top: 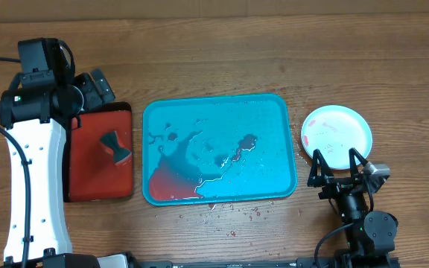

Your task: Clean dirty plates on tray and stack at the side

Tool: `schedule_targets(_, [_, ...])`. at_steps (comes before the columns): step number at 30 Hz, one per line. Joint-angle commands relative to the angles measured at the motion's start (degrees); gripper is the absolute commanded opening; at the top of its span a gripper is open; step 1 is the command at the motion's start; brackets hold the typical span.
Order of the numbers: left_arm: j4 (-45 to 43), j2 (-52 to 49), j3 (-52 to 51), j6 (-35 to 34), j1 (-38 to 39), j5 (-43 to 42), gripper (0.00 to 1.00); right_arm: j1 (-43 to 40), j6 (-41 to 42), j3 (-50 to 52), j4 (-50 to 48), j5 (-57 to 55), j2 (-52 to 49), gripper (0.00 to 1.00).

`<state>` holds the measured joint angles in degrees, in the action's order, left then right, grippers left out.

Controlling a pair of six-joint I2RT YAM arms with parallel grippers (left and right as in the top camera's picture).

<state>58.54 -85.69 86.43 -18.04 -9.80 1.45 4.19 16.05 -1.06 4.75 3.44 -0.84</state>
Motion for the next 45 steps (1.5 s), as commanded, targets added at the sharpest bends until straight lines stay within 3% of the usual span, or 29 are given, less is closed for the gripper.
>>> schedule_targets(1, [-0.1, -0.3, 0.0, -0.4, -0.3, -0.4, 1.00, 0.3, -0.7, 0.6, -0.3, -0.3, 0.7, 1.00])
schedule_targets(28, [-0.1, 1.3, 0.0, -0.4, -0.2, -0.5, 1.00, 0.3, -0.7, 0.6, -0.2, -0.3, 0.7, 1.00])
schedule_targets(45, [-0.1, 38.9, -3.8, -0.3, 3.4, -0.3, 1.00, 0.3, -0.7, 0.6, -0.3, -0.3, 0.7, 1.00])
